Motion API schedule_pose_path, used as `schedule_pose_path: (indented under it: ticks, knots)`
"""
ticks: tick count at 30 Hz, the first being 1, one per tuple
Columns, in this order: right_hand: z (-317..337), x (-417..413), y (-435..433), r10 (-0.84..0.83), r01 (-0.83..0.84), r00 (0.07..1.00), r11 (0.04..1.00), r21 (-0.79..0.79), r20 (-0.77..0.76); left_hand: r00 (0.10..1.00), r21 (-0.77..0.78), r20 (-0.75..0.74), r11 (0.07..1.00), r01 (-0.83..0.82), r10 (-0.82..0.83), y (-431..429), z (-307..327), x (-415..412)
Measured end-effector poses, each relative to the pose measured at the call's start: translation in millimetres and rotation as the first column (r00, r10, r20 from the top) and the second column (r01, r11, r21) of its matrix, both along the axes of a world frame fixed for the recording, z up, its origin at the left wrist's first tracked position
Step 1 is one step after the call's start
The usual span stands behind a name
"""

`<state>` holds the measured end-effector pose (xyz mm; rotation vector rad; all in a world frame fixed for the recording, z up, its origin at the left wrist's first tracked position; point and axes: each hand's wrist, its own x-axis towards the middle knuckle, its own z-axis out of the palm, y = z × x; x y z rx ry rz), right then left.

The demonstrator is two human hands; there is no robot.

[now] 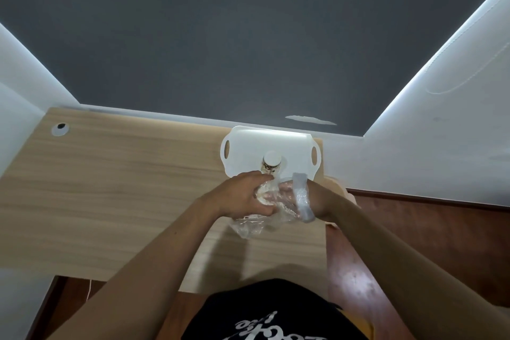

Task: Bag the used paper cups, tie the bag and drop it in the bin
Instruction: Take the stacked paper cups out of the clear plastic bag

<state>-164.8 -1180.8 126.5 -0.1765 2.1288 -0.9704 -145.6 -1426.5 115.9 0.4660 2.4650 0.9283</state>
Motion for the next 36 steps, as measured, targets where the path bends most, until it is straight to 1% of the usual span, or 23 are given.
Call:
schedule_pose_path:
  ticks: [2, 6, 7, 9, 11, 12, 13, 15, 18, 19, 21, 23, 24, 26, 28, 31, 33, 36]
  knots:
    - [-2.3, 2.8, -2.9, 0.042, -0.042, 0.999, 0.999, 0.018, 0.012, 1.0, 0.05, 0.024, 0.999, 0.008, -0.009, 7.0, -0.9, 1.7]
    - [-4.3, 7.1, 1.0, -0.052, 0.054, 0.998, 0.993, -0.103, 0.018, 0.997, 0.146, 0.076, 0.989, -0.028, 0.017, 6.3, -9.0, 7.0]
    - [-4.4, 7.8, 2.9, -0.053, 0.055, 0.998, 0.993, -0.108, 0.019, 0.995, 0.154, 0.096, 0.987, -0.04, 0.025, 4.7, -11.4, 8.8]
    - [-2.3, 3.8, 2.4, -0.016, 0.016, 1.0, 0.997, -0.082, 0.0, 0.991, 0.121, 0.124, 0.99, -0.068, 0.053, 0.7, -16.7, 11.9]
    - [-3.1, -4.1, -2.0, 0.128, -0.127, 0.991, 0.992, 0.02, -0.028, 0.987, 0.05, 0.126, 0.993, -0.11, 0.103, -4.4, -21.1, 11.5]
    - [-3.3, -7.7, -2.5, 0.165, -0.163, 0.986, 0.985, 0.056, -0.03, 0.985, 0.018, 0.121, 0.992, -0.125, 0.121, -7.2, -22.7, 11.0]
    - [-3.1, -11.2, -1.6, 0.167, -0.164, 0.985, 0.984, 0.07, -0.036, 0.984, -0.005, 0.116, 0.991, -0.136, 0.136, -10.3, -24.5, 10.1]
    - [-5.3, -21.1, 7.2, 0.121, -0.12, 0.993, 0.99, 0.069, -0.012, 0.98, -0.023, 0.121, 0.988, -0.153, 0.155, -19.1, -25.8, 8.7]
    - [0.0, -37.0, 29.2, -0.075, 0.075, 0.997, 0.997, 0.03, 0.019, 0.975, -0.03, 0.122, 0.983, -0.182, 0.185, -41.7, -31.1, 7.8]
    - [3.2, -41.6, 35.5, -0.098, 0.099, 0.995, 0.995, -0.028, 0.033, 0.973, -0.033, 0.118, 0.98, -0.197, 0.199, -51.2, -34.4, 8.5]
    - [9.6, -47.5, 44.0, -0.061, 0.069, 0.996, 0.988, -0.139, 0.059, 0.97, -0.054, 0.1, 0.974, -0.218, 0.223, -67.4, -39.7, 11.0]
    - [10.9, -49.8, 46.5, -0.085, 0.114, 0.985, 0.974, -0.195, 0.151, 0.964, -0.072, 0.096, 0.968, -0.242, 0.248, -75.8, -41.3, 12.4]
    - [10.1, -51.7, 46.8, -0.097, 0.129, 0.982, 0.972, -0.196, 0.163, 0.963, -0.085, 0.092, 0.965, -0.247, 0.254, -77.9, -41.9, 12.0]
    - [11.7, -56.0, 45.0, -0.139, 0.16, 0.982, 0.973, -0.168, 0.128, 0.962, -0.152, 0.066, 0.956, -0.252, 0.264, -81.8, -44.7, 10.2]
    - [14.0, -58.9, 45.5, -0.226, 0.243, 0.966, 0.958, -0.149, 0.124, 0.951, -0.243, 0.076, 0.93, -0.274, 0.3, -89.7, -50.3, 10.8]
    - [14.4, -60.6, 46.8, -0.337, 0.344, 0.939, 0.919, -0.192, 0.07, 0.891, -0.351, 0.147, 0.865, -0.359, 0.43, -104.1, -61.2, 13.9]
    - [10.7, -60.8, 46.8, -0.44, 0.433, 0.898, 0.869, -0.24, 0.025, 0.837, -0.415, 0.172, 0.809, -0.416, 0.519, -107.9, -65.4, 16.4]
    - [3.8, -62.0, 46.3, -0.564, 0.555, 0.822, 0.763, -0.333, 0.079, 0.746, -0.504, 0.233, 0.734, -0.456, 0.624, -107.6, -66.8, 23.9]
